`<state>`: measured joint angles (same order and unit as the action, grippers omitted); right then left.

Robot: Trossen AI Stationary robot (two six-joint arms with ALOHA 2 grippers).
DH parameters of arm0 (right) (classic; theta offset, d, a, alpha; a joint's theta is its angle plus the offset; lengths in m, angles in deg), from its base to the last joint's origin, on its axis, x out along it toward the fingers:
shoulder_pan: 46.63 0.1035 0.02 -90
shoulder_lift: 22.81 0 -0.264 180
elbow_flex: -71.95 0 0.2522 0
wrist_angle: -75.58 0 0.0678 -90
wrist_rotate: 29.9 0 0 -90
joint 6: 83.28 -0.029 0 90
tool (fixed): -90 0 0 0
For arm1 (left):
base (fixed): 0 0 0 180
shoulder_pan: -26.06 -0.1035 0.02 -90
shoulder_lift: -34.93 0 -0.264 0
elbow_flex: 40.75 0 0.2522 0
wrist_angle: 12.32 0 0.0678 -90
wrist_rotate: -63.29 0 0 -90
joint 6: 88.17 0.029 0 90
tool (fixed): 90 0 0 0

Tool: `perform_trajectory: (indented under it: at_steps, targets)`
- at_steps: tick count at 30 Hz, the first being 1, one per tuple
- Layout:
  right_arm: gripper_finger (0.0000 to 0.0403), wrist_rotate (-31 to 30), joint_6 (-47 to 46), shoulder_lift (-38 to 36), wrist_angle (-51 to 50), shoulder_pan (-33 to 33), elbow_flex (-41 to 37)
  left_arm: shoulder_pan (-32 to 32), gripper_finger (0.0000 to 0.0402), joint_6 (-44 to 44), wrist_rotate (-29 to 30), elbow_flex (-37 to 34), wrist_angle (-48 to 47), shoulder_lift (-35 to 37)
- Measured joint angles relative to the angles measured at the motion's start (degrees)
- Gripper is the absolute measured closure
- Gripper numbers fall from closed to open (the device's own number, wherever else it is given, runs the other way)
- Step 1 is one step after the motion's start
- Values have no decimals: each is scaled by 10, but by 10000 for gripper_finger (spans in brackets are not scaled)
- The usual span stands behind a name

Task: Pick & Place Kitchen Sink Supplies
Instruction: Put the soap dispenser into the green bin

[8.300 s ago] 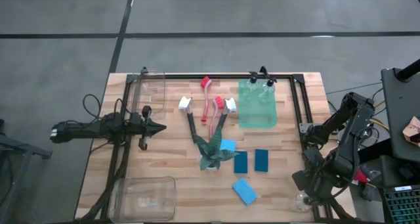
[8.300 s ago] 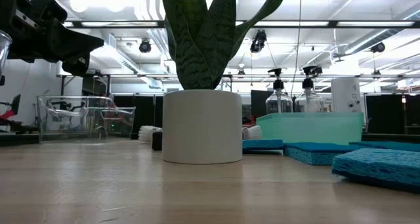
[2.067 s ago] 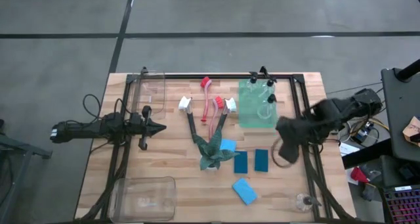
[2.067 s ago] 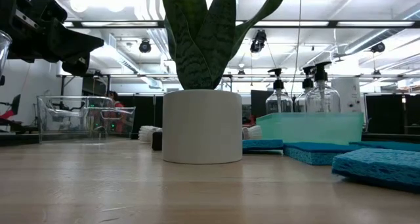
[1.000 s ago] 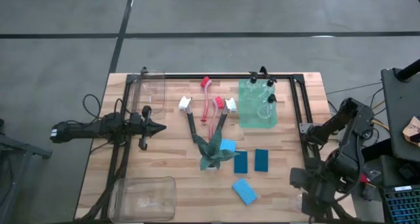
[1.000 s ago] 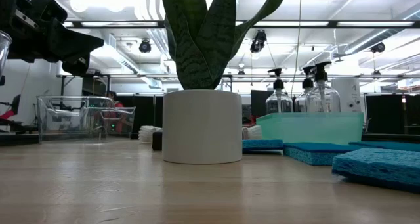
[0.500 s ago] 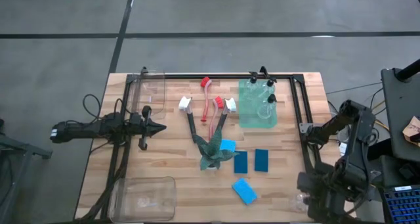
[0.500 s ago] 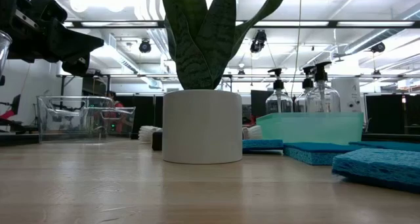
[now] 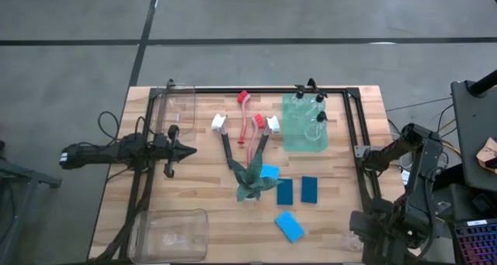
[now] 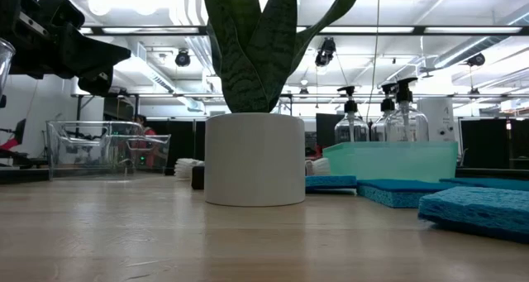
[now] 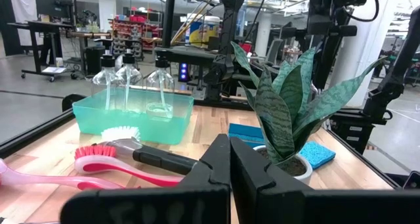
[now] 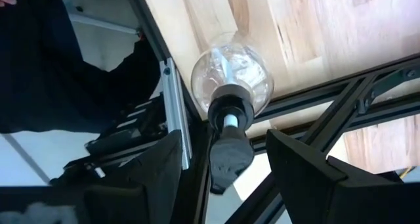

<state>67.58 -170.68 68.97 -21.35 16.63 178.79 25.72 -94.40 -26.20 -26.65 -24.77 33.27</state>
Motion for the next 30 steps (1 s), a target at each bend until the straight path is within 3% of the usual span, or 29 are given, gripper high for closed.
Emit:
perform_trajectory:
  at_steps: [10, 23, 30]
  targets:
    - [211, 0, 19, 15, 0, 0, -1, 0, 401, 0, 0, 0, 0, 0]
    - [318, 1, 25, 15, 0, 0, -1, 0, 401, 0, 0, 0, 0, 0]
    - [315, 2, 32, 15, -6, 0, -1, 0, 401, 0, 0, 0, 0, 0]
